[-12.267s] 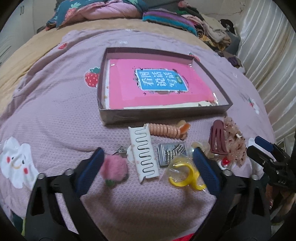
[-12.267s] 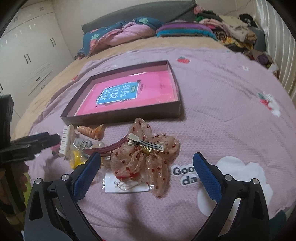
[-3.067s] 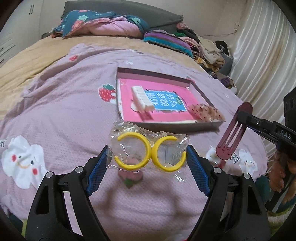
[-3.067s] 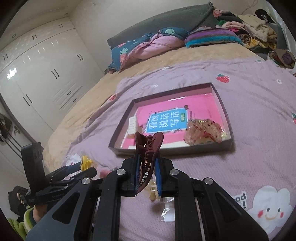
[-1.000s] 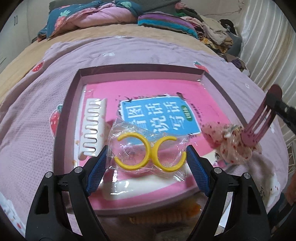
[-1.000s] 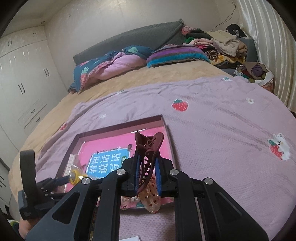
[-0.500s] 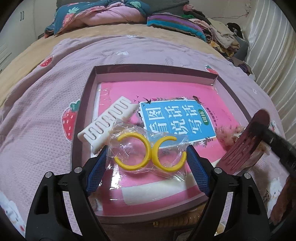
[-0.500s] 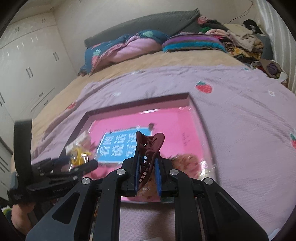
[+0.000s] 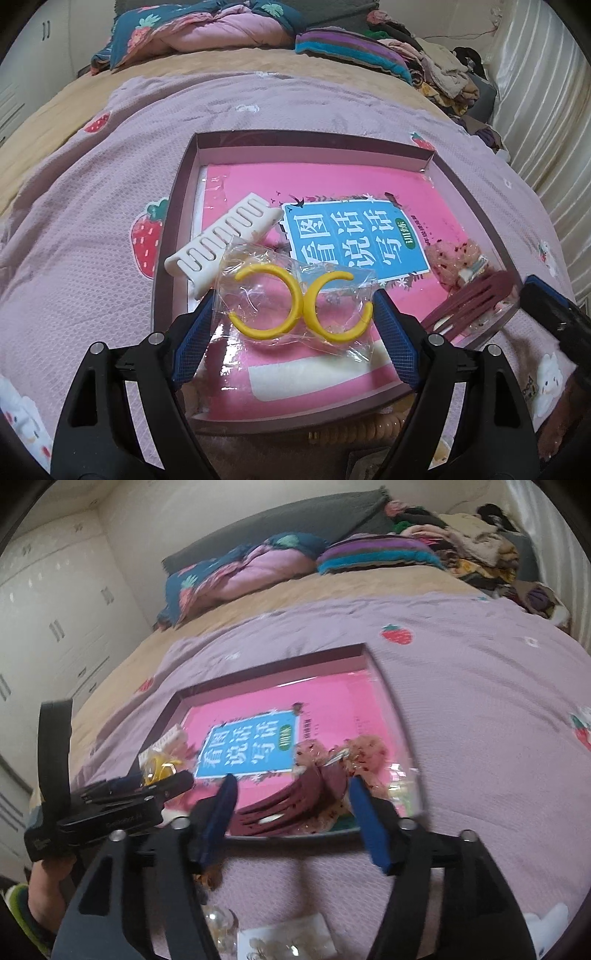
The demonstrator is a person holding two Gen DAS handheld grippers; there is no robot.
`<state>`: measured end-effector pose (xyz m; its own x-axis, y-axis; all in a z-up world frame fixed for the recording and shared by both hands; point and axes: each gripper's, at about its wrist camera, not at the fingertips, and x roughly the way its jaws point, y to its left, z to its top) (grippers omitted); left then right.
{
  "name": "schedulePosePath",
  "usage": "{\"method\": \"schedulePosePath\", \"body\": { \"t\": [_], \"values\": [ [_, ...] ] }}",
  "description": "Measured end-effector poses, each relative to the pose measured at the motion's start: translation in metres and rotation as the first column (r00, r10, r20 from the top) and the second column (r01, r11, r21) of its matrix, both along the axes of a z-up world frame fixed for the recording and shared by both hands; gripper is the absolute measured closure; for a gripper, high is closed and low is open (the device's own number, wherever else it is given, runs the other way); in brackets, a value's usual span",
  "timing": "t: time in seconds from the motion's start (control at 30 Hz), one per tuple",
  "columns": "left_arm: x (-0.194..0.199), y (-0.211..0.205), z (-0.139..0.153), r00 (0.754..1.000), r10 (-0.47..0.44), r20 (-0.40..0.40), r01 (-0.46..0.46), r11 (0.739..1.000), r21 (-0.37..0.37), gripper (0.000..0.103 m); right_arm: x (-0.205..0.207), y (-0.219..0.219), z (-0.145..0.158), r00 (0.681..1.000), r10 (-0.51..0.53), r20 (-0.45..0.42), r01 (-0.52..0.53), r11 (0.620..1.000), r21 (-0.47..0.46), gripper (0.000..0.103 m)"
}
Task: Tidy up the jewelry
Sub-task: 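Lower the earrings into the tray with the left tool while the right tool drops the claw clip there, then withdraw both open tools from the tray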
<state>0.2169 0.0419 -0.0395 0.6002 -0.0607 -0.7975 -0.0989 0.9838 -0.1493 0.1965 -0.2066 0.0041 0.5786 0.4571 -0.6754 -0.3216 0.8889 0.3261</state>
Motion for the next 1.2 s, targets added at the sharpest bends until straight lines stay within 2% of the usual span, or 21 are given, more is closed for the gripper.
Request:
{"method": "schedulePosePath", "body": {
  "t": [0.2,0.33,0.63,0.9,1.2],
  "values": [
    [-0.004,-0.001,0.005,1.0,0.002,0.005,-0.002,1.0,0.002,0.027,-0.007,-0.025,0.015,0.999,-0.045,0.019,0.044,0.999,0.032,0.02],
    [-0.008,-0.001,0.01,1.0,0.008,0.008,-0.008,1.0,-0.001,0.02,-0.015,-0.037,0.024,0.997,-0.07,0.043,0.069,0.997,0.022,0.009],
    [-0.032,-0.001,0.04,0.998,0.02,0.064,-0.018,0.999,-0.026,0.01,-0.028,-0.056,0.041,0.995,-0.072,0.062,0.069,0.996,0.053,0.005],
    [-0.061,0.005,0.078,0.987,0.061,0.152,-0.059,0.998,-0.02,0.01,-0.046,-0.059,0.061,0.993,-0.05,0.105,0.043,0.996,0.072,0.005],
    [-0.087,0.01,0.103,0.974,0.085,0.208,-0.082,0.996,-0.021,0.01,-0.064,-0.059,0.083,0.988,-0.019,0.156,0.005,0.996,0.086,0.005]
  ]
}}
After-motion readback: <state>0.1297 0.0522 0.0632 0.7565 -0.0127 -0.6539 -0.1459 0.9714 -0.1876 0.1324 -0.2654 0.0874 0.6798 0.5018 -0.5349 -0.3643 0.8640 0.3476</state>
